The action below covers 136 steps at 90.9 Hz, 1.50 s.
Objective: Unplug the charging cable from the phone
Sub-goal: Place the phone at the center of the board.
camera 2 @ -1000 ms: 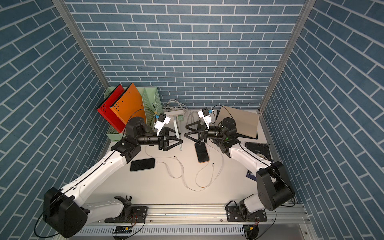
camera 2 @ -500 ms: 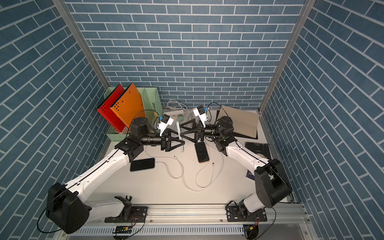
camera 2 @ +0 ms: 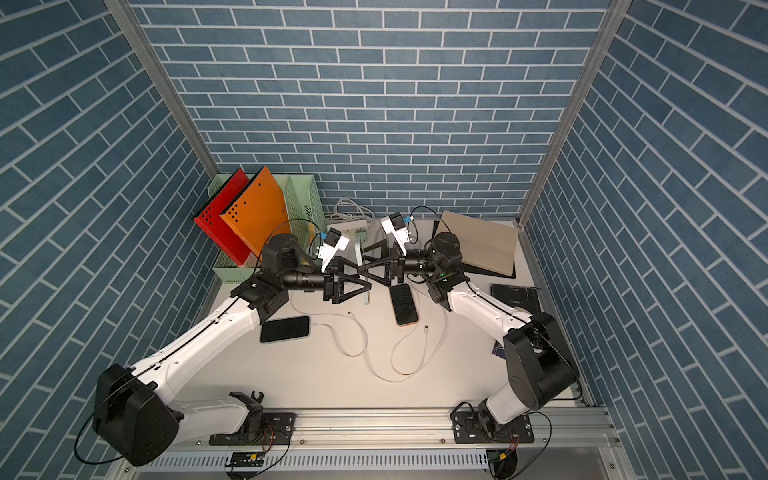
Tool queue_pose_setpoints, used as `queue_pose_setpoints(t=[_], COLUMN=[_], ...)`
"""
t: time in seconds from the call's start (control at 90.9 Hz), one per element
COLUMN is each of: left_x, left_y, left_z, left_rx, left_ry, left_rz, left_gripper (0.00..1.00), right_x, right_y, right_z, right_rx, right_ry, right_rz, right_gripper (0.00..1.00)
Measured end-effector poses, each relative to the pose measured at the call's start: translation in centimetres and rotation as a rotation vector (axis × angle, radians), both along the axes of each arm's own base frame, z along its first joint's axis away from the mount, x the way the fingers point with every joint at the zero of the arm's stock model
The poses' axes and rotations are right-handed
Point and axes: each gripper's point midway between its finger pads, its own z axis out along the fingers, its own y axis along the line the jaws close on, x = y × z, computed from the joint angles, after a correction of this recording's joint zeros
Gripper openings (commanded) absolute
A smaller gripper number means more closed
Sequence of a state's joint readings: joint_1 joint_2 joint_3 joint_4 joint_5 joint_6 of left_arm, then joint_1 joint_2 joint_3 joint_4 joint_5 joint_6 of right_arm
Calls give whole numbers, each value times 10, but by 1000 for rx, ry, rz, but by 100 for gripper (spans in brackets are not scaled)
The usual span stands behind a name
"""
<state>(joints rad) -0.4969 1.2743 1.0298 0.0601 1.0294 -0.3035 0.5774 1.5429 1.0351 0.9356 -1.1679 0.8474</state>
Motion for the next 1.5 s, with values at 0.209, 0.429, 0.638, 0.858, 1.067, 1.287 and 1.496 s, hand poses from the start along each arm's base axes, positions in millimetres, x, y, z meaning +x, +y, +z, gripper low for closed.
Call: queue_pose_setpoints(t=[0.209, 0.429, 0.638, 0.858, 1.067, 1.287, 1.496], left_x=[0, 1, 8, 34, 65, 82, 90], left_y=[0, 2, 15, 53, 84, 103, 120], left_z=[-2, -3, -2, 6, -13, -32, -37], left_rx=[9, 21, 72, 159, 266, 354, 389], left_ry=[-4, -12, -52, -122, -101, -68, -55], left_rz=[1, 13, 131, 424, 653, 785, 886], left_gripper=[18, 99, 100, 100, 100, 100, 100], right_x=[-1, 0, 14, 63, 102, 102, 97], right_y=[0, 0, 7, 17, 18, 19, 16], right_z=[0, -1, -21, -51, -108, -187, -241], right_rx=[0, -2, -66, -249, -516, -858, -1078], right_ry=[-1, 3, 75, 145, 243, 298, 300], right_rz=[7, 5, -37, -263, -492, -629, -681], right_gripper=[50, 31, 25, 24, 24, 25, 30])
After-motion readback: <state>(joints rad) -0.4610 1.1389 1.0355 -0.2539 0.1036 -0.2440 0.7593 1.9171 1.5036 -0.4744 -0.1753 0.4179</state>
